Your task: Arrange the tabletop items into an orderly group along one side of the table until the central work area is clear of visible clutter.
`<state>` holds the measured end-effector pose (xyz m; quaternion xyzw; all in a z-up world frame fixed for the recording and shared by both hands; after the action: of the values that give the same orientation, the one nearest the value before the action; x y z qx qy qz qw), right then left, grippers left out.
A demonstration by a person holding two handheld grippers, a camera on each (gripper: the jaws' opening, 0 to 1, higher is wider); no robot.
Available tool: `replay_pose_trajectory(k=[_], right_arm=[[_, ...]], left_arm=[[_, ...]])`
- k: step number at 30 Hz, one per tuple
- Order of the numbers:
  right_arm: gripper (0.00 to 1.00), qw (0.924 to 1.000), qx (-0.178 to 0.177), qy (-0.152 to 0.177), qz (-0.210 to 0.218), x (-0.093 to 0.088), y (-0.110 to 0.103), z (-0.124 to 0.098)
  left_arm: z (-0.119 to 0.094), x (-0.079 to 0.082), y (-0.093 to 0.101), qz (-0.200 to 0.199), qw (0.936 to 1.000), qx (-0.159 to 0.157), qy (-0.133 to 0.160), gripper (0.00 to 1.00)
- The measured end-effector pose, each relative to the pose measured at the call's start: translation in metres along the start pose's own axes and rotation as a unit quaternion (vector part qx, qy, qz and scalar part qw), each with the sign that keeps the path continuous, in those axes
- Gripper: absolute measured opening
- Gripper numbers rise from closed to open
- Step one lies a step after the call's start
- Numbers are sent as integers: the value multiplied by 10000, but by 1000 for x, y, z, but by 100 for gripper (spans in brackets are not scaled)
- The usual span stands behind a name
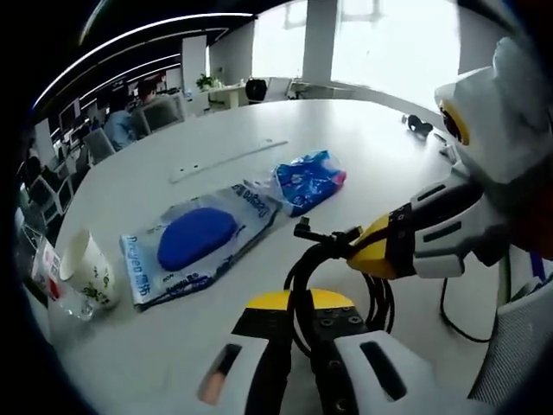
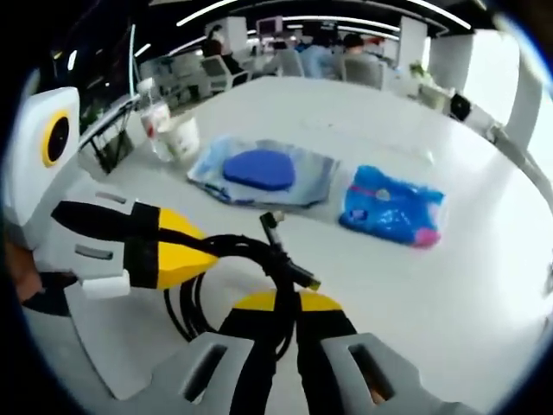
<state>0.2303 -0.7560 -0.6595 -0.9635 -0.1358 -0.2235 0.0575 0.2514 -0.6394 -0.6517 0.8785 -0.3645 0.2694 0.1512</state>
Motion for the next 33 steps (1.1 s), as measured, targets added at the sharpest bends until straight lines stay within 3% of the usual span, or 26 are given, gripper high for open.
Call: replay_pose_trajectory(k=[5, 33], right_arm=[[3, 9998, 41, -56, 165, 4, 4, 6], [3, 9992, 103, -313, 217, 15, 14, 28]], left_arm=[[6, 3, -4, -22, 10000, -6, -42, 4], [27, 6, -15, -269, 9995, -11, -186, 4]])
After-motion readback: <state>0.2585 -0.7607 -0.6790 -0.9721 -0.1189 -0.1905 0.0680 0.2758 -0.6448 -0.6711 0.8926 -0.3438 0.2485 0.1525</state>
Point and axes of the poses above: the point that each gripper's makers call its tool centre point, and the gripper's own axes: z roughly forward along the fingers, y roughly to its right, x roughly out of its top, the point moved 7 cm from there along -z, roughly backward along the fingers, and after that the axes turned 13 degrees about -y, right-handed, at the moved point
